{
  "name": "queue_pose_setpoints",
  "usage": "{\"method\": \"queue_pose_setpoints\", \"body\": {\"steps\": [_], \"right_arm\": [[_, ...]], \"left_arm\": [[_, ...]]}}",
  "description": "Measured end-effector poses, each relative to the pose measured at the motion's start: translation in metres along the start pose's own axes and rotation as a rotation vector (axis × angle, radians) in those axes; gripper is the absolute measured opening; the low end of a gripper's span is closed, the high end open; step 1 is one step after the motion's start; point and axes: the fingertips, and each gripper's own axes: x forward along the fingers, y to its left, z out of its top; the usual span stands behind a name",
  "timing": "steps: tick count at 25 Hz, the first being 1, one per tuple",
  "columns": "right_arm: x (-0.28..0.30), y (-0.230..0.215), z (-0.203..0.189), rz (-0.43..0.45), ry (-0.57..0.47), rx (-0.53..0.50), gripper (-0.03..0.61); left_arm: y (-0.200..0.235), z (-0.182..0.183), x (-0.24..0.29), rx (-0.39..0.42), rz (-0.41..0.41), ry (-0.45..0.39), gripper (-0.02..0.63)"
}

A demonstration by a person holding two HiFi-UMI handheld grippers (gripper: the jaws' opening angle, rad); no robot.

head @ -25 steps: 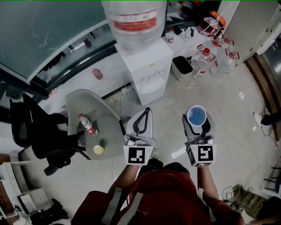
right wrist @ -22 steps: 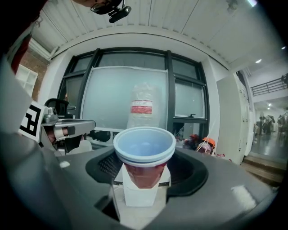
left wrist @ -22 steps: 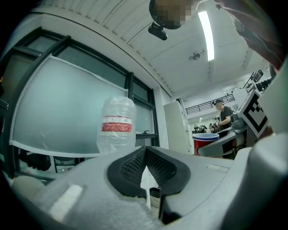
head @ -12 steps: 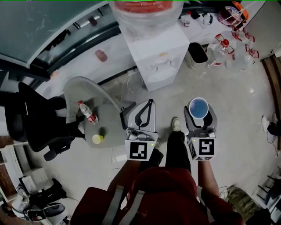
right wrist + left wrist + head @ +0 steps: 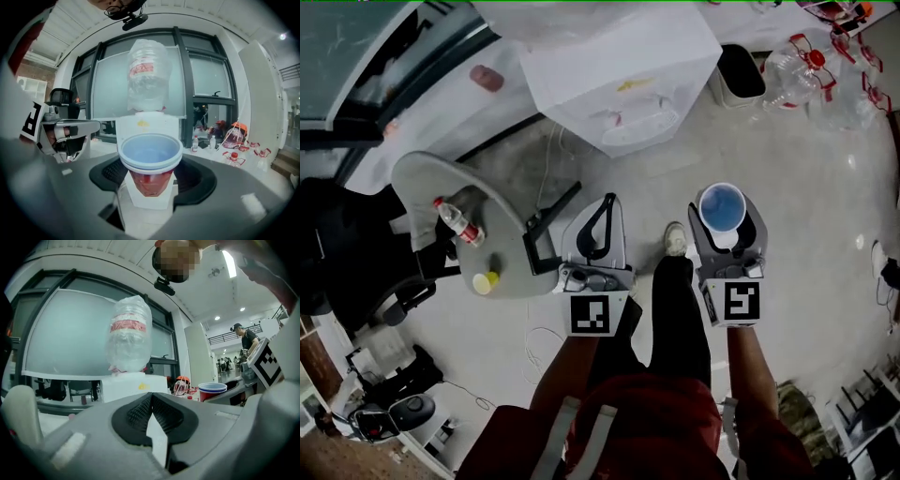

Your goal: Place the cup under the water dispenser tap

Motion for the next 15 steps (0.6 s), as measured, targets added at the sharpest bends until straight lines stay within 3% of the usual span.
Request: {"method": "queue_pose_setpoints", "body": {"steps": [4,15], "right_arm": [[0.032,-0.005,-0.052,0.037,0.014,-0.006,0.298],[0.099,-0.004,-0.194,0.11,0.069,0.016,0.298]], "left_arm": [[-0.001,-0.063,0.017,-0.013,0.015,0.071,-0.002],[-0.001,-0.206,0.045,0.008,0.056,0.116,-0.002]]}}
